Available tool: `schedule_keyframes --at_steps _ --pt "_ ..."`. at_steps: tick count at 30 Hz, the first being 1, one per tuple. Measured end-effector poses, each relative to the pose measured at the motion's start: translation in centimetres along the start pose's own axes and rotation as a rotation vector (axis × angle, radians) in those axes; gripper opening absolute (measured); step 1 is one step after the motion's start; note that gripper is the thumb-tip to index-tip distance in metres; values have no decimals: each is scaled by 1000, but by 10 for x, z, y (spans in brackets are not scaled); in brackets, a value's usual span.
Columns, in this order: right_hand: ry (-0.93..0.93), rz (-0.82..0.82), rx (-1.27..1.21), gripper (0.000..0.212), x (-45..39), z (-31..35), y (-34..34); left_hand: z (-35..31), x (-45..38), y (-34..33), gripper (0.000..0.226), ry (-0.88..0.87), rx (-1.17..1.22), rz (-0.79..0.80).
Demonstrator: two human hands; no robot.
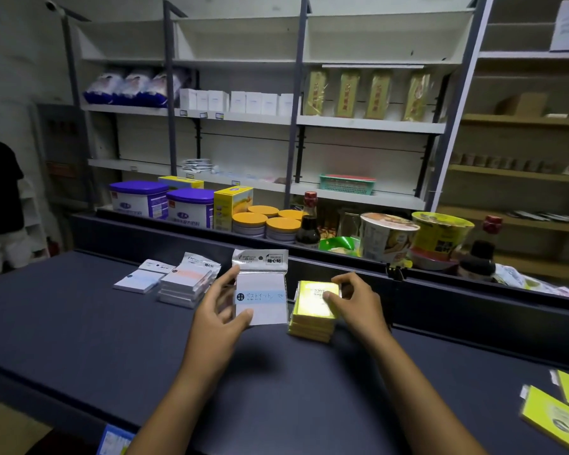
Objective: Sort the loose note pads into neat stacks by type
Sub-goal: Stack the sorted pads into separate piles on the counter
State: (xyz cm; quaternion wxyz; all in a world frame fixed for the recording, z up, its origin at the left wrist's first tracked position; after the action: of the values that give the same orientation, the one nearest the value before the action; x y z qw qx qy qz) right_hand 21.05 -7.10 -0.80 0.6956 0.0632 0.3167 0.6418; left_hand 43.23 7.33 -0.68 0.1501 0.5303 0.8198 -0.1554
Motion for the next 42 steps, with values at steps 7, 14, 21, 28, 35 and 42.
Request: schedule_keyframes --at_steps 7,14,21,28,35,42 --pt "6 39 289 37 2 -9 -6 4 -3 4 70 0 -25 1" --pt "269 40 457 36 13 21 -13 0 -9 26 68 -15 -58 5" --pt "428 98 647 38 24 72 -53 -6 -18 76 65 -9 -83 -18" --pt "443 95 610 32 27 123 -118 -4 -48 155 62 14 -104 -27" --pt "398 88 588 30 18 165 -184 11 -106 234 63 9 -128 -3" --pt "349 79 611 31 7 184 -235 58 -163 279 63 97 -232 71"
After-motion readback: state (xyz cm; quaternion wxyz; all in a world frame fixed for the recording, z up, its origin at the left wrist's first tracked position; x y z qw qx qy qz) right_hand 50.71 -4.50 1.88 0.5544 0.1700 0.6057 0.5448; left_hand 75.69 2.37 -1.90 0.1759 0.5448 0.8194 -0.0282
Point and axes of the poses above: each hand's wrist, its own x-axis away from the middle knuckle, its own y-axis out of the back of the hand, z = x × y, the point moved 3 cm from there along -x, towards the middle knuckle, and after that the axes turned 1 degree about -z, right-handed, at the moved point
